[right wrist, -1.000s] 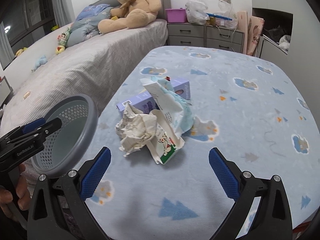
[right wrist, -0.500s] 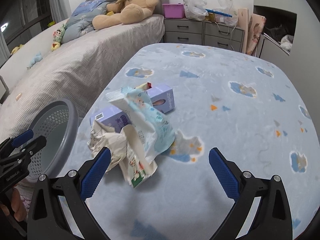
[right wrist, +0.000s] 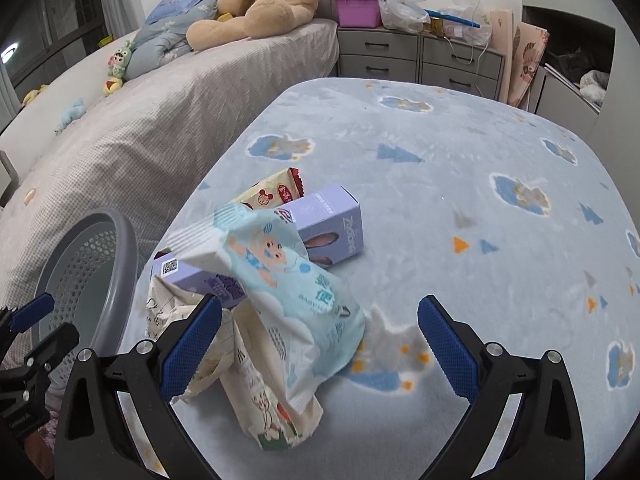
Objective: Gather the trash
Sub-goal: 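Grasp the crumpled white paper with the left gripper while the right grasps the wet-wipes packet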
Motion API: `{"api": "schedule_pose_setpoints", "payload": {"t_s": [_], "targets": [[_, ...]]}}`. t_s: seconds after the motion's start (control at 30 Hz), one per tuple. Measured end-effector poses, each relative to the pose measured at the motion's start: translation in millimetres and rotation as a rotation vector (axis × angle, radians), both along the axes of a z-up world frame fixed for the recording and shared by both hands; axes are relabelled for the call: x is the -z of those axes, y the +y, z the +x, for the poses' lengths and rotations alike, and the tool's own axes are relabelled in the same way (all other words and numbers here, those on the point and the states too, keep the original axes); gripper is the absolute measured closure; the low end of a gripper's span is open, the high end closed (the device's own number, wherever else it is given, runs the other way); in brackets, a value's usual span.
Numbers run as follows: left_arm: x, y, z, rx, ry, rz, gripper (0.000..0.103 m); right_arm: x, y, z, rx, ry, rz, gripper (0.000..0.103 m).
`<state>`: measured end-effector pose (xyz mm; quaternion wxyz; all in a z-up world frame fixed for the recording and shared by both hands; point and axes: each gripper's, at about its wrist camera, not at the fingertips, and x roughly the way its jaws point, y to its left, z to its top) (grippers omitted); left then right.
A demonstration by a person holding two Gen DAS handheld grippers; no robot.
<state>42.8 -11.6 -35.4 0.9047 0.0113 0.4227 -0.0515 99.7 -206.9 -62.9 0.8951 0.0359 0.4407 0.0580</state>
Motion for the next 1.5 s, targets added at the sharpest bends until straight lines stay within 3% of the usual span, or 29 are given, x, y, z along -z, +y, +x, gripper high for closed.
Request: {"api": "schedule_pose_setpoints", "payload": {"t_s": [0.23,0.3,0.5,1.1,1.5], "targets": [[3,-3,3,0.006,0.011,-0.003,0.033,3,-1,7,-0.013,0.004,0.018,0.011],[3,-5,4,0.009,0.01,-0.001,0.033,3,-2,7,-0.02,0.011,0.021,0.025],[4,-10,3,0.022,0.007,0.006,0.033,2,-3,4,-0.029,0.016,0.044,0.053],[0,-47,-8,0.149,-0.019,-0.031,0.033,-30,-31,-42,0.06,-0.081,0.092,0.056],[16,-77,5,0.217,0.044,-0.083,0.033,-29,-66,-62,0.136,-0.072,0.154,0.056]]}}
